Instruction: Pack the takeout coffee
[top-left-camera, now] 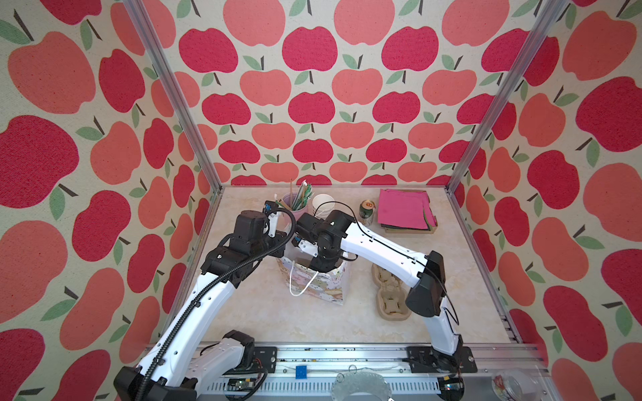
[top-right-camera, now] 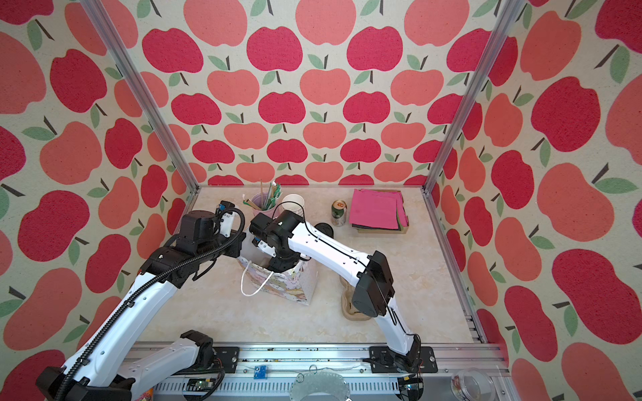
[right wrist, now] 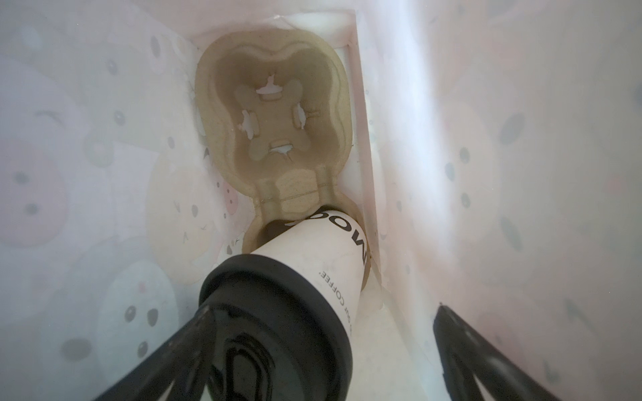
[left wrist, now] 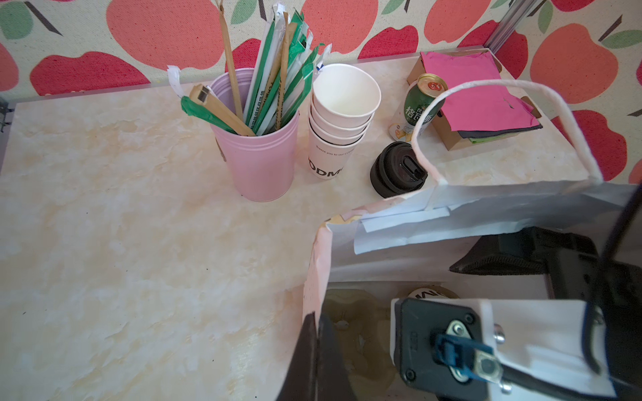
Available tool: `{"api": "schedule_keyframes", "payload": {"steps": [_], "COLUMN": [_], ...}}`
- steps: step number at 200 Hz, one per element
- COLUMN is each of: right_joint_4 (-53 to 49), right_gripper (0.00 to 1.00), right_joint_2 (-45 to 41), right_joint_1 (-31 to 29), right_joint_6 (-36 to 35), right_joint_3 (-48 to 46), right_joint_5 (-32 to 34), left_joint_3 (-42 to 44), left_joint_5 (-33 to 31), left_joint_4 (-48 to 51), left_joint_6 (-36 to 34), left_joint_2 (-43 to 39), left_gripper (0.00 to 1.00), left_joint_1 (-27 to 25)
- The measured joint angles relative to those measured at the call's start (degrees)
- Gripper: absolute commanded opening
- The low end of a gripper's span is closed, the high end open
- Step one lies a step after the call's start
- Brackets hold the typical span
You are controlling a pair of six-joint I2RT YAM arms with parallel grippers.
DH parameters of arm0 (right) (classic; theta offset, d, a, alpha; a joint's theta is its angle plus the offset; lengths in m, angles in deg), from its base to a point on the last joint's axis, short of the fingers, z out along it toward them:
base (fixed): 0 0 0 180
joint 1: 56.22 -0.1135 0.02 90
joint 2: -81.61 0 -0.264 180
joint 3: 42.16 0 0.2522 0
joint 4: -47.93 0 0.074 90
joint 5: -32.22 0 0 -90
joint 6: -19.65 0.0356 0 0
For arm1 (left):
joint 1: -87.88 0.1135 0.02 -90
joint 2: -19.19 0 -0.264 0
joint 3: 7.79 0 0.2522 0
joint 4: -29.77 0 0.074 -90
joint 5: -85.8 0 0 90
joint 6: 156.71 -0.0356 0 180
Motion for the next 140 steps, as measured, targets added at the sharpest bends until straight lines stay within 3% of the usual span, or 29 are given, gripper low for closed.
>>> {"api": "schedule_keyframes", "payload": {"steps": [140], "right_joint_4": [1.49], "right_gripper": [0.99], "right_joint_2": [-0.13], "right_joint_1": [0.00], "right_joint_6": [-0.24], "right_joint_3": [-0.13], "right_joint_5": [0.02], "left_joint_3": [-3.19], "left_joint_5": [-4.72], "left_joint_4": [1.95], "left_joint_6": [-2.71], "left_joint_2": [3.10], "left_gripper": [0.00], "left_joint_1": [-4.76]}}
